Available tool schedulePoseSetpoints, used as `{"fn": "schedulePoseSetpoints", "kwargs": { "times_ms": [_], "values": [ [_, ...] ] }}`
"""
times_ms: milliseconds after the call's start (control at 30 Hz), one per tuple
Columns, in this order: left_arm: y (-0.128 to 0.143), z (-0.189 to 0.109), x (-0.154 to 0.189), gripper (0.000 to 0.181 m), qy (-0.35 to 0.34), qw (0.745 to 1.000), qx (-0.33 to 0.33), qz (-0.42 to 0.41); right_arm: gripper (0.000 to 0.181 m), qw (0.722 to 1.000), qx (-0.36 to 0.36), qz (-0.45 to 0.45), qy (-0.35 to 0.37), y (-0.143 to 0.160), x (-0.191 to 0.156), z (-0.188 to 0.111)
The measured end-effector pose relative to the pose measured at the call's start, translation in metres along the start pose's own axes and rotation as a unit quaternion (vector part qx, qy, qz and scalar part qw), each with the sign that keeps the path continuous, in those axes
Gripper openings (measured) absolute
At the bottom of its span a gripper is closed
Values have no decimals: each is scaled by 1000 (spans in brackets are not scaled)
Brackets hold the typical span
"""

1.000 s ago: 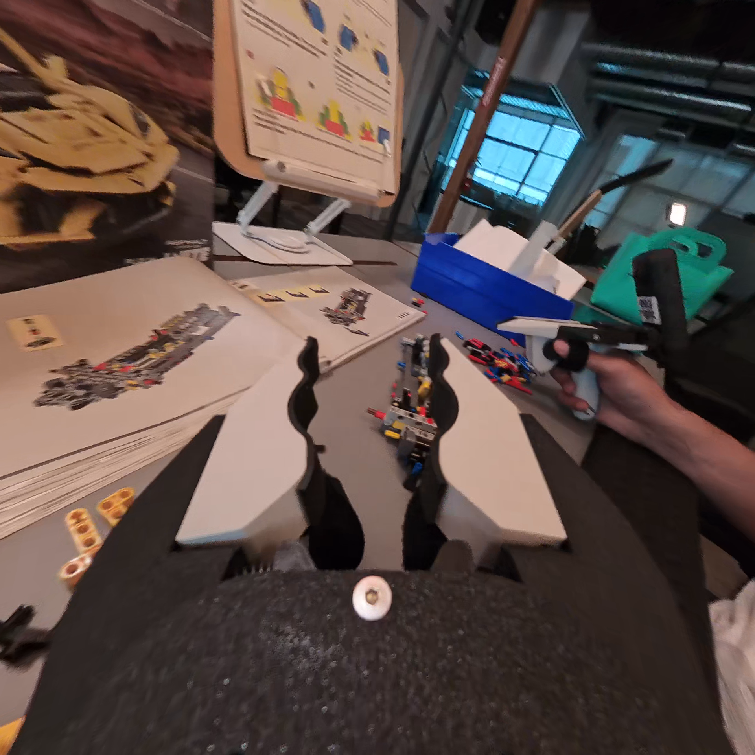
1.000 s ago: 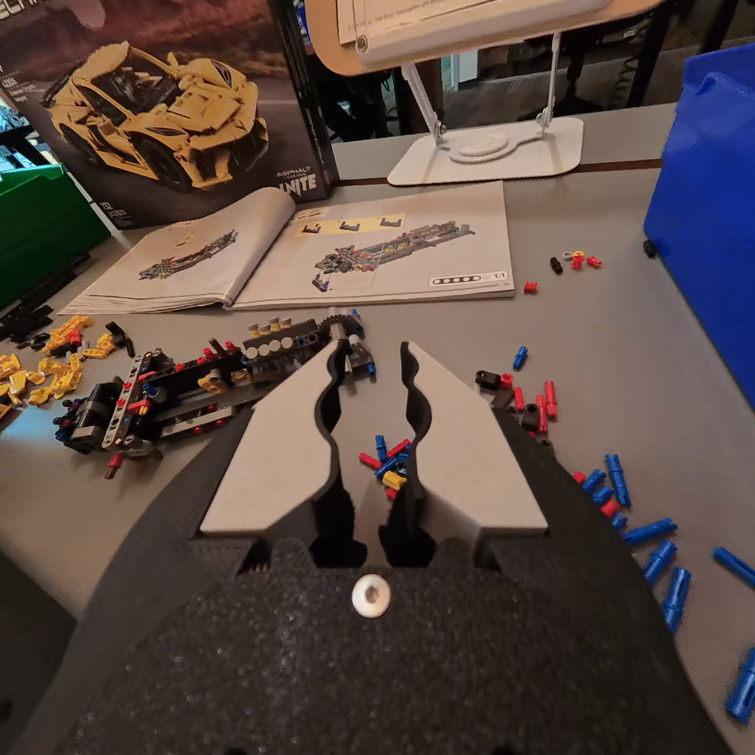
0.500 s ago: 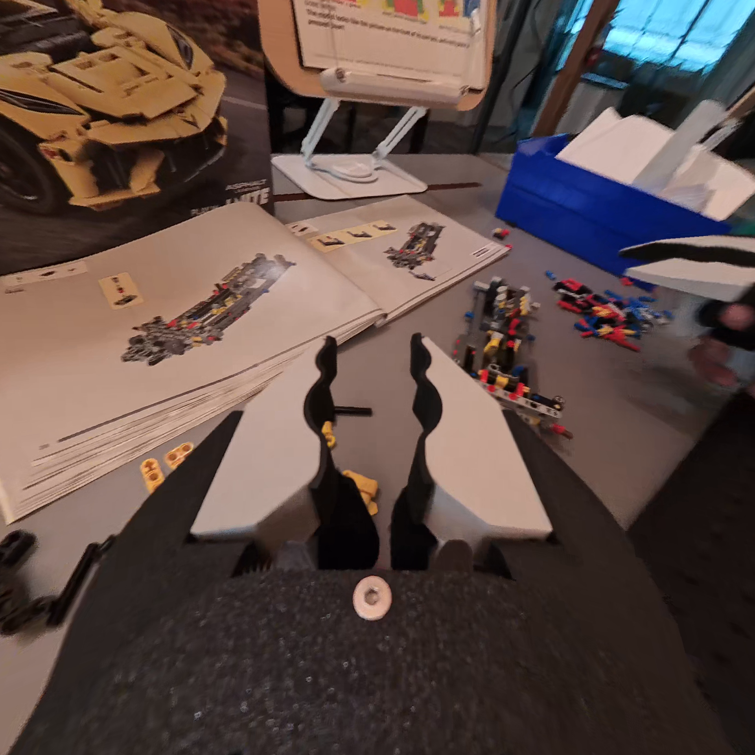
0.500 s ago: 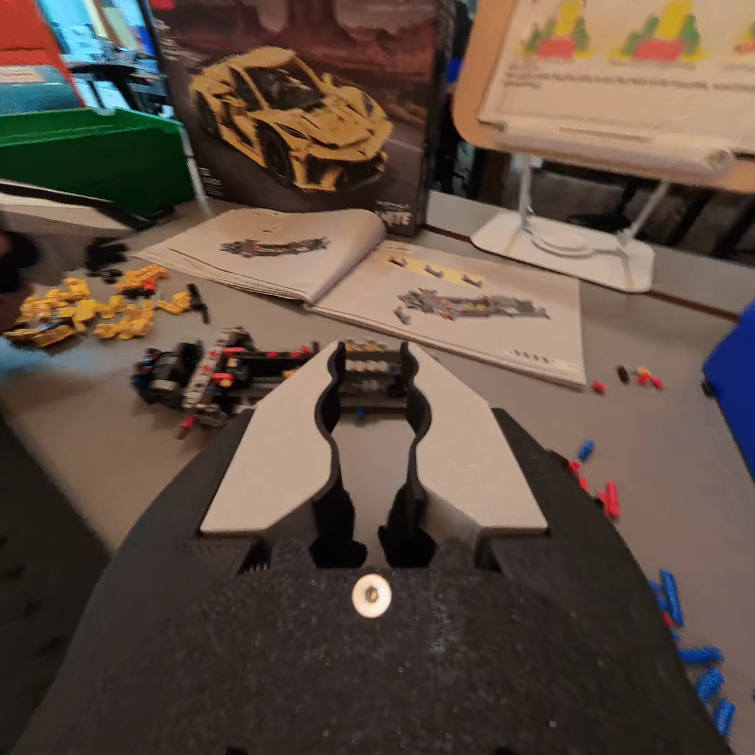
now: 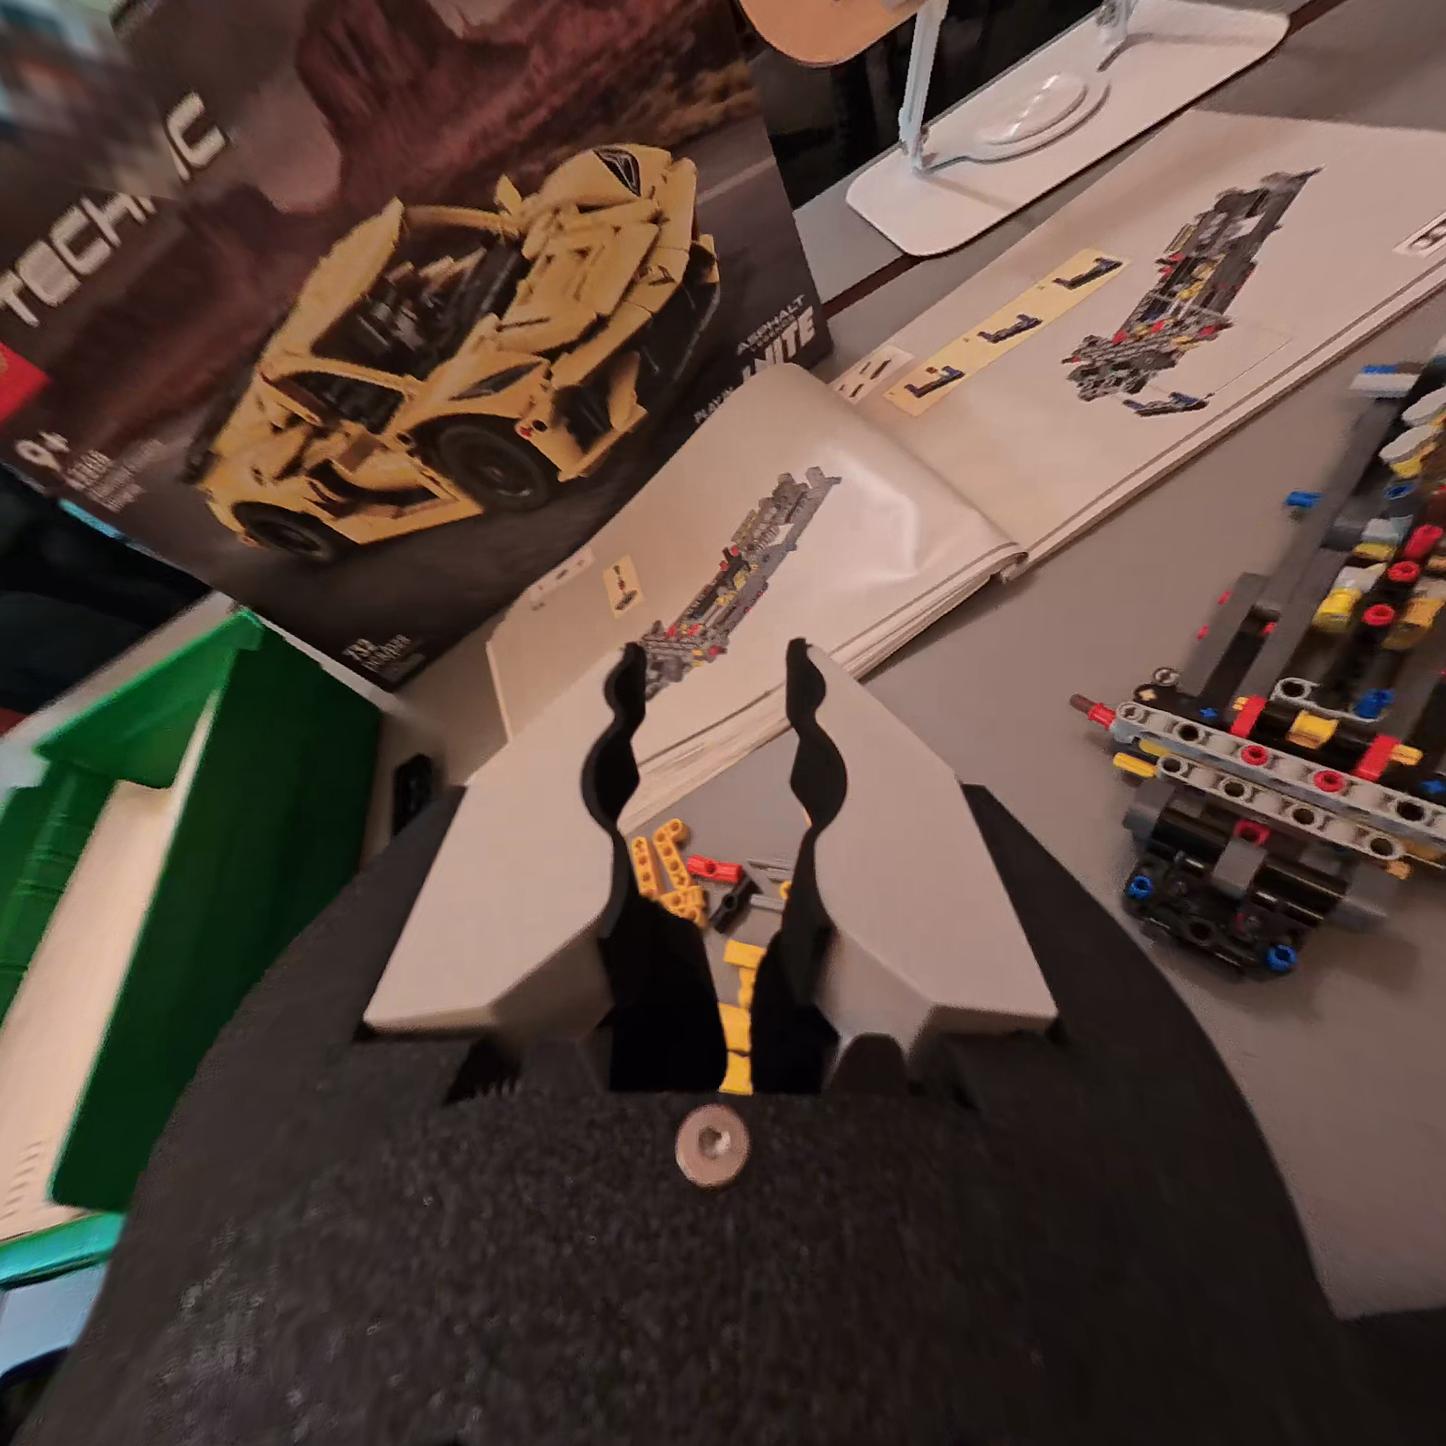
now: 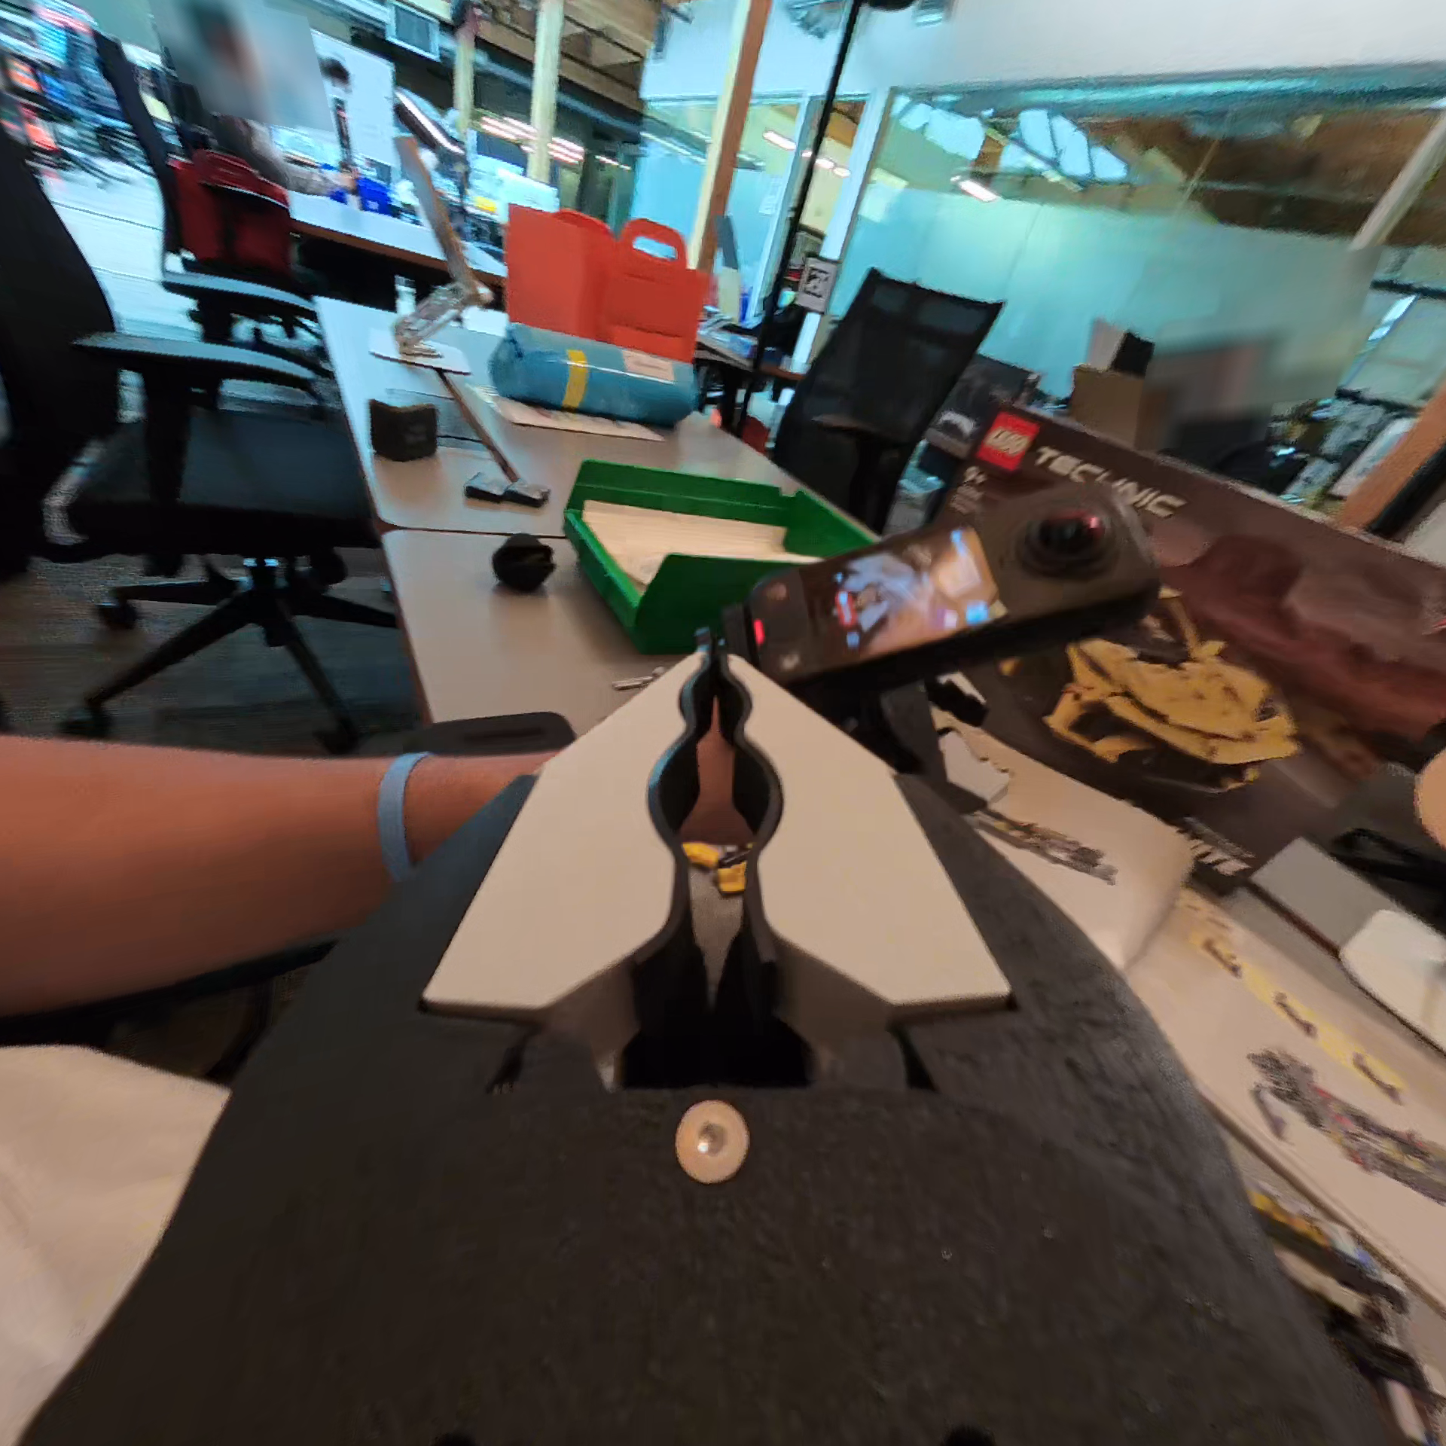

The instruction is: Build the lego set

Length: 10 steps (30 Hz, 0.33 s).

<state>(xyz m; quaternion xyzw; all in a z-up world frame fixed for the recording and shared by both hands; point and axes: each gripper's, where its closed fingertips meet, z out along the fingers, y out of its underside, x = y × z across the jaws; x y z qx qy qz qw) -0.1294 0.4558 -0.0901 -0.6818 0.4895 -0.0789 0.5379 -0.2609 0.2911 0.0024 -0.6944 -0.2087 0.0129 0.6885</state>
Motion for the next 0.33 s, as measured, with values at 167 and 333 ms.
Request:
{"fn": "schedulePoseSetpoints", "kwargs": {
  "times_ms": [167, 333],
  "values": [
    [-15, -9, 9, 34, -32, 998, 18, 52, 0, 998, -16, -12, 52, -5, 8, 4],
    [-25, -20, 11, 34, -53, 995, 37, 78, 0, 998, -23, -7, 63, 2, 14, 2]
  ]
}}
